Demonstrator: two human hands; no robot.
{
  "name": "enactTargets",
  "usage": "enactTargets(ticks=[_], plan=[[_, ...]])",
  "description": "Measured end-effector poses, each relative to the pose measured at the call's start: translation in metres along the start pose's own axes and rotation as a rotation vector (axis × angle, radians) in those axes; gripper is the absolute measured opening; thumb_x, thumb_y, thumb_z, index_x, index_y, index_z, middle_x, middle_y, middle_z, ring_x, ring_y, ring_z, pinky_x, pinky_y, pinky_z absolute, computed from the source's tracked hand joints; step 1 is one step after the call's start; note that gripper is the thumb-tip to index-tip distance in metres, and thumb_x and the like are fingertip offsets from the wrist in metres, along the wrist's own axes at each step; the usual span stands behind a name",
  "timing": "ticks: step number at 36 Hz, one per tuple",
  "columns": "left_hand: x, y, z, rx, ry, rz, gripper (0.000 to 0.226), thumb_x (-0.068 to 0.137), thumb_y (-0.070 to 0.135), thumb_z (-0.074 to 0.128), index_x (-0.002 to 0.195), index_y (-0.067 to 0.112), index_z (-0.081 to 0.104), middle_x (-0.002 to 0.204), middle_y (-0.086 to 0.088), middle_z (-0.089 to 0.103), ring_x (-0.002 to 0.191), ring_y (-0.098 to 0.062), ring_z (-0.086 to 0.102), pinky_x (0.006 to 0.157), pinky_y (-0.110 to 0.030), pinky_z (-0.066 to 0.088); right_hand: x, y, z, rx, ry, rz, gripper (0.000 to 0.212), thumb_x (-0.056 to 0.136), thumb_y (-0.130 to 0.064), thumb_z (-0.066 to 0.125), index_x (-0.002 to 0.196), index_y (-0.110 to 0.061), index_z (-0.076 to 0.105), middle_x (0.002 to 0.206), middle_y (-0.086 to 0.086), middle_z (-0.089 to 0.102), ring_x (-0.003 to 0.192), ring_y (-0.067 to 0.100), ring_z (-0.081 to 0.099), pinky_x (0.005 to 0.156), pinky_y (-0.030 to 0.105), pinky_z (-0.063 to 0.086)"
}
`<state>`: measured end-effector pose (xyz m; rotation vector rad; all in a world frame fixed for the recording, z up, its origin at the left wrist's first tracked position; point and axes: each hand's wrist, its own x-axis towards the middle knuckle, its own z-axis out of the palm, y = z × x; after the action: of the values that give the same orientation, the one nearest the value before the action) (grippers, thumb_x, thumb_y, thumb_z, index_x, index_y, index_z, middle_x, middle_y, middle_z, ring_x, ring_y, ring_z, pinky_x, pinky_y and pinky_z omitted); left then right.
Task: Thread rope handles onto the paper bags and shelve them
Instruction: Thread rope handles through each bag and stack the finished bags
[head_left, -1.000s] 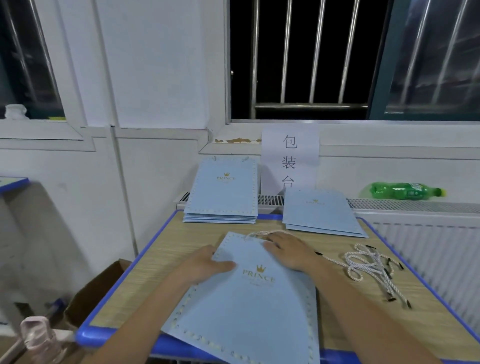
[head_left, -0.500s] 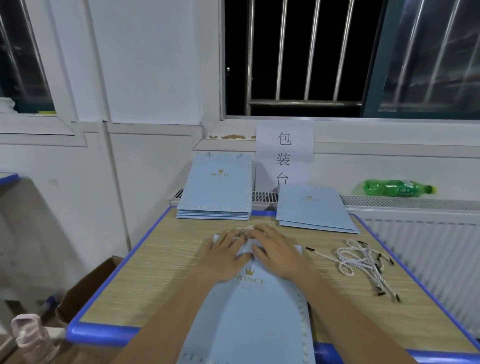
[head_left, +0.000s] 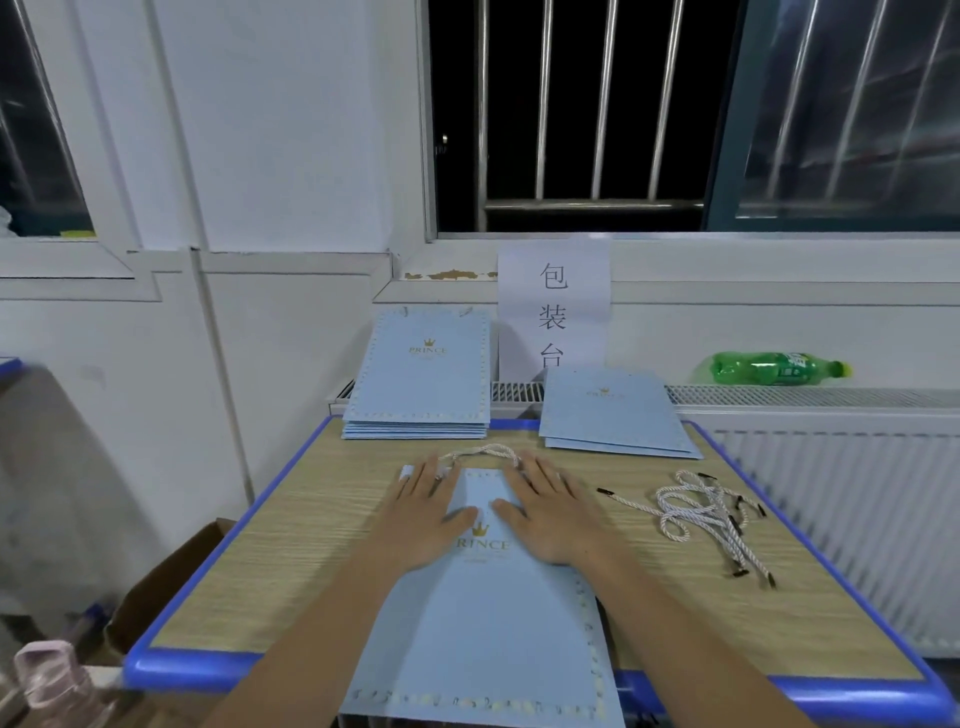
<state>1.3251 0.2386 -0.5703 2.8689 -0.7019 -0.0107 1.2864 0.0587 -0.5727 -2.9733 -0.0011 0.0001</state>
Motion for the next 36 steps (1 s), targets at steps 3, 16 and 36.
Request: enactTargets(ticks=[3,16,36], plan=[[-0.019,-0.007,-0.001,0.006,-0.063,-0.015,0.086,0.085,0.074,0.018,0.152,0.025,-0.005,0.157,-0.003,-0.021,0.144,-0.014,-0.021,0.117,-0.032,-0.009,0.005,-0.001,0.000,-0.018,0.028,0.009,0.056,0.100,-0.050,0.011,0.151,-0.032,-0.005,0.159,-0.003,-0.016,0.145,0.014,-0.015,0.118,0.043,-0.004],[-0.037,-0.020,-0.007,-0.098,0.006,-0.318,0.119,0.072,0.085,0.033,0.150,0.004,-0.005,0.159,-0.010,-0.008,0.147,-0.019,-0.010,0.118,-0.042,-0.005,0.004,-0.015,-0.007,-0.011,0.499,0.209,0.031,0.083,-0.027,0.065,0.106,-0.006,0.060,0.099,0.009,0.062,0.083,0.026,0.062,0.066,0.036,0.047],[-0.040,-0.027,-0.029,-0.802,0.178,-0.146,0.021,0.086,0.038,0.061,0.072,0.023,0.058,0.073,0.016,0.063,0.078,0.000,0.061,0.079,-0.018,0.048,-0.059,0.013,-0.035,1.327,0.130,0.231,0.023,0.089,-0.009,0.052,0.107,-0.022,0.060,0.097,-0.003,0.066,0.091,0.020,0.061,0.077,0.033,0.047]])
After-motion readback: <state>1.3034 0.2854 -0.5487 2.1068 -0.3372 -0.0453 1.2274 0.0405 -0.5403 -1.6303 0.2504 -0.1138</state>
